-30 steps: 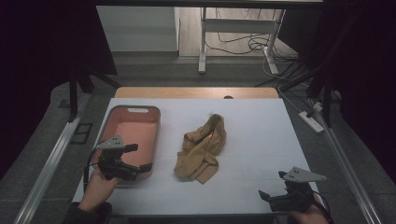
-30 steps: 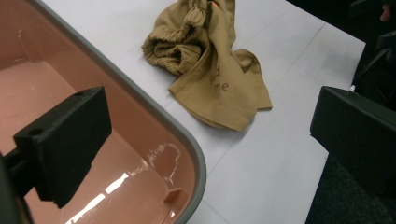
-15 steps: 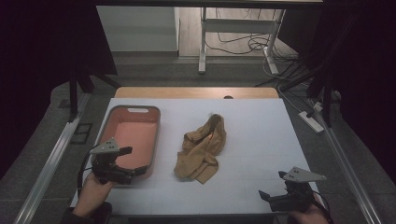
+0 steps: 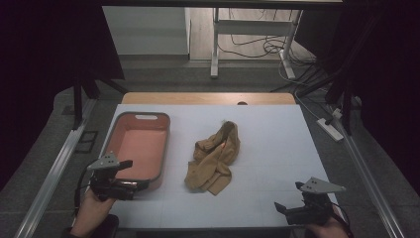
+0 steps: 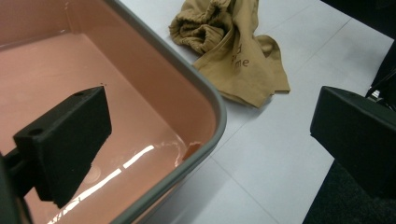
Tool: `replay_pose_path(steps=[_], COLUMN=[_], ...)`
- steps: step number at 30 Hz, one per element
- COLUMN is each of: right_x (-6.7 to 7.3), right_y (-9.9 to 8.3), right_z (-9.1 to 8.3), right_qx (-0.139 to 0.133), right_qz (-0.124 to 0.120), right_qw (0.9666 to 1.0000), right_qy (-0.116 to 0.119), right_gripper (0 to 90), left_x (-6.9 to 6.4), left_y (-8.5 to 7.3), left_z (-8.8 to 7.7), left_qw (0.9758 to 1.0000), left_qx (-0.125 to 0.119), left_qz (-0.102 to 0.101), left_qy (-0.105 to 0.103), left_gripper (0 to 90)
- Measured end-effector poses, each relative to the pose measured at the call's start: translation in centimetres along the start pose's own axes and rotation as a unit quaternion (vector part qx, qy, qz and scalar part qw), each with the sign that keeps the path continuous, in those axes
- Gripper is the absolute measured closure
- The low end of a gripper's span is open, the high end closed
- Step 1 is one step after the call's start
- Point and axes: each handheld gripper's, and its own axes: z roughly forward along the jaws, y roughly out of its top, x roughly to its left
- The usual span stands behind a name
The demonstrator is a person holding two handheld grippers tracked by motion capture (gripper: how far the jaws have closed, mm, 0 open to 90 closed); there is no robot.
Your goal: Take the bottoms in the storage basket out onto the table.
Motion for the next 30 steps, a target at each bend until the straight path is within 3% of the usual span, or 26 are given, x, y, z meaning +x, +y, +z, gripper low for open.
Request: replay_pose_path(steps=[18,30], right_x=[0.0,0.0], right_y=[0.0,0.0], right_z=[0.0,0.1], right_qx=[0.001,0.002], right_qz=[0.001,0.001], right_qw=[1.0000,1.0000], right_qy=[0.000,0.001], right_gripper=[0.1,0.1], left_x=[0.1,0.4], left_y=[-2.3,-3.6], left_z=[-2.2,-2.7], left_qw=[0.9991,0.9983], left_qx=[-0.005,0.007], left_qz=[-0.025,-0.037], left_qy=[0.033,0.044], left_gripper=[0.0,0.0])
